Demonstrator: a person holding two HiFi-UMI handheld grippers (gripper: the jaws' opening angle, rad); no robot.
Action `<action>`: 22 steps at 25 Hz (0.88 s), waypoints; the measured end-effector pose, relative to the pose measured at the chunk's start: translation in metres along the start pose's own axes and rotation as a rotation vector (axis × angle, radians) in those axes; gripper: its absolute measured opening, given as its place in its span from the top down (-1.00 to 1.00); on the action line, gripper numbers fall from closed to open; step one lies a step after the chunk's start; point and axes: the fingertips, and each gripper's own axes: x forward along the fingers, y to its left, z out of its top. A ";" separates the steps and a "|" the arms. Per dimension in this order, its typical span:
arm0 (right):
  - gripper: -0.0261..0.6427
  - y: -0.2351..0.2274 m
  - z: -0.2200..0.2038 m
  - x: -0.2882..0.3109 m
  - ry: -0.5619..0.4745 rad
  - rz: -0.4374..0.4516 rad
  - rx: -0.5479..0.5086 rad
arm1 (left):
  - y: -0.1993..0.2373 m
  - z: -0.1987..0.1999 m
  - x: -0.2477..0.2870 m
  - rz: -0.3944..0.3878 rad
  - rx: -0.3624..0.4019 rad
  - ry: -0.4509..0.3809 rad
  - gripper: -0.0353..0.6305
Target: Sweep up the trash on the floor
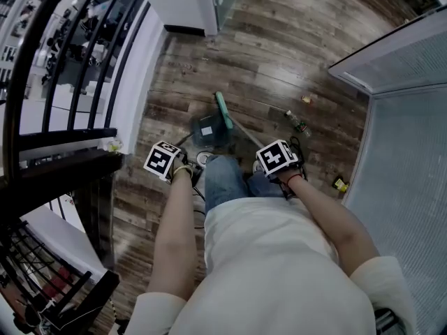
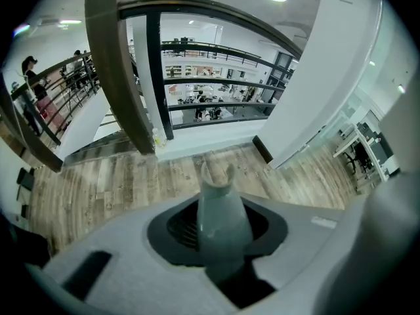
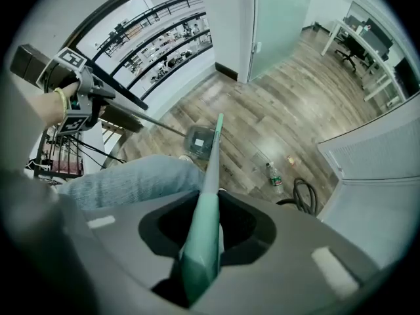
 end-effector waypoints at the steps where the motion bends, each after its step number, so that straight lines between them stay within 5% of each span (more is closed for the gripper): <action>1: 0.63 -0.005 0.002 0.000 -0.003 -0.009 0.003 | 0.002 -0.001 -0.001 0.003 -0.011 -0.002 0.59; 11: 0.63 -0.049 0.011 0.013 0.040 -0.134 -0.029 | 0.014 0.000 -0.006 0.029 -0.063 -0.009 0.61; 22: 0.63 -0.055 0.012 0.036 0.186 -0.282 -0.225 | 0.024 0.005 -0.005 0.058 -0.062 -0.008 0.63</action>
